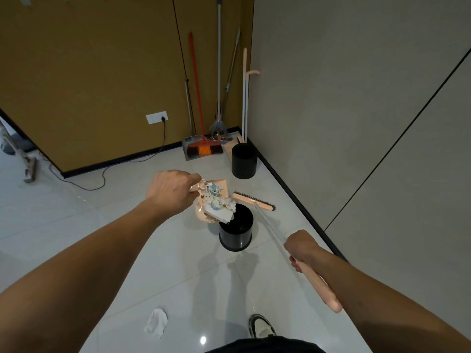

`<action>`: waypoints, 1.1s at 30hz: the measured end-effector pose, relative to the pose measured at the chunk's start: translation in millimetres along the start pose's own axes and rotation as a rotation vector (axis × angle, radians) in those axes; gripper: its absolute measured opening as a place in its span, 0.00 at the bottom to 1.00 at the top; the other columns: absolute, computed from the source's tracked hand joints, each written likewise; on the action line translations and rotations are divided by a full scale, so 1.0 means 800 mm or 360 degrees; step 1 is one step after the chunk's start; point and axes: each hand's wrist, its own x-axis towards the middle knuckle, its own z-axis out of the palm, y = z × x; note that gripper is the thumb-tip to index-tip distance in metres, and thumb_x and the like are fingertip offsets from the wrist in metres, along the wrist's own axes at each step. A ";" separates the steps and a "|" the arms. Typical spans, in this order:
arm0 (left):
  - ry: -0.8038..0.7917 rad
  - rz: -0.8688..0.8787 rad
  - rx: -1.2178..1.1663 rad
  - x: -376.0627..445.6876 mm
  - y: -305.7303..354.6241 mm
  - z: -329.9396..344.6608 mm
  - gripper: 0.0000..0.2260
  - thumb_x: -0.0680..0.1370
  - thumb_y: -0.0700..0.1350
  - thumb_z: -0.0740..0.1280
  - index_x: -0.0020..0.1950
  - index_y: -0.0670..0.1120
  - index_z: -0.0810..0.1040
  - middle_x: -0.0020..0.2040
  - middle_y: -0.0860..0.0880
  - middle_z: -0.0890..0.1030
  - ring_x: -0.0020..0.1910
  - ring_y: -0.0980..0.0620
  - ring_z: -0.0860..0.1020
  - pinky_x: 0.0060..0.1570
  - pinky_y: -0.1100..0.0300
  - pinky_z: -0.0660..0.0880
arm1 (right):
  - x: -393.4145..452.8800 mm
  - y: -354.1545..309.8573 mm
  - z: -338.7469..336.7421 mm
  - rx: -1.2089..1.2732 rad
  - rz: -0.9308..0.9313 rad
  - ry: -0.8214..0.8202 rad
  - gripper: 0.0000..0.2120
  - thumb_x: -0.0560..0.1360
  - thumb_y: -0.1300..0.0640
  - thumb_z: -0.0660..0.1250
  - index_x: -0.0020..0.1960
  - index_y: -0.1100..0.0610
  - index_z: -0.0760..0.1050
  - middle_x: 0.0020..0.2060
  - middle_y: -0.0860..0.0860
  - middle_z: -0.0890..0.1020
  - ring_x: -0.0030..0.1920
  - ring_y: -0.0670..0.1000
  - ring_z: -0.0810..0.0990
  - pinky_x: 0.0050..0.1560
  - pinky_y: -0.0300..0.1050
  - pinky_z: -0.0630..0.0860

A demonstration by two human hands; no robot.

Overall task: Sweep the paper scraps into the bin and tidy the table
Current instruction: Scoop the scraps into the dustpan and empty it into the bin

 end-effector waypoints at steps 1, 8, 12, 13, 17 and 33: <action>0.0004 0.0022 0.0005 0.000 0.000 0.002 0.05 0.76 0.54 0.68 0.48 0.54 0.78 0.34 0.55 0.76 0.32 0.52 0.73 0.26 0.62 0.58 | 0.000 -0.001 -0.001 -0.0001 -0.0008 0.0013 0.06 0.75 0.64 0.62 0.40 0.63 0.73 0.29 0.60 0.77 0.20 0.53 0.72 0.25 0.43 0.74; -0.0005 0.0155 0.0023 0.001 0.009 0.006 0.02 0.75 0.49 0.68 0.45 0.53 0.78 0.32 0.54 0.75 0.30 0.52 0.72 0.32 0.59 0.69 | 0.006 -0.001 0.004 0.0077 0.0044 0.0052 0.06 0.75 0.64 0.63 0.40 0.64 0.75 0.29 0.59 0.77 0.16 0.52 0.71 0.25 0.44 0.74; -0.0049 0.0304 0.0041 0.001 0.018 0.006 0.03 0.74 0.49 0.70 0.47 0.55 0.79 0.33 0.54 0.76 0.32 0.53 0.72 0.36 0.59 0.65 | 0.010 0.003 0.006 0.0109 0.0043 0.0084 0.05 0.74 0.64 0.63 0.41 0.63 0.76 0.30 0.60 0.78 0.19 0.53 0.73 0.24 0.44 0.75; -0.0047 0.0293 0.0046 0.002 0.019 0.005 0.03 0.74 0.49 0.70 0.48 0.55 0.79 0.33 0.54 0.76 0.32 0.53 0.71 0.37 0.59 0.65 | 0.011 0.003 0.007 0.0131 0.0053 0.0081 0.05 0.74 0.64 0.63 0.41 0.63 0.76 0.30 0.60 0.78 0.19 0.53 0.72 0.24 0.44 0.74; -0.0037 0.0270 0.0036 0.003 0.024 0.002 0.03 0.74 0.48 0.70 0.47 0.54 0.80 0.32 0.53 0.76 0.33 0.52 0.71 0.37 0.59 0.65 | 0.012 0.004 0.006 0.0195 0.0042 0.0075 0.06 0.74 0.65 0.62 0.41 0.65 0.76 0.29 0.59 0.77 0.18 0.52 0.71 0.24 0.43 0.74; -0.0053 0.0354 0.0112 -0.002 0.036 0.002 0.07 0.72 0.43 0.72 0.48 0.53 0.82 0.33 0.52 0.76 0.36 0.51 0.68 0.40 0.55 0.65 | 0.013 0.009 0.001 0.0217 0.0040 0.0080 0.05 0.75 0.65 0.63 0.44 0.65 0.76 0.31 0.60 0.78 0.23 0.55 0.73 0.25 0.42 0.74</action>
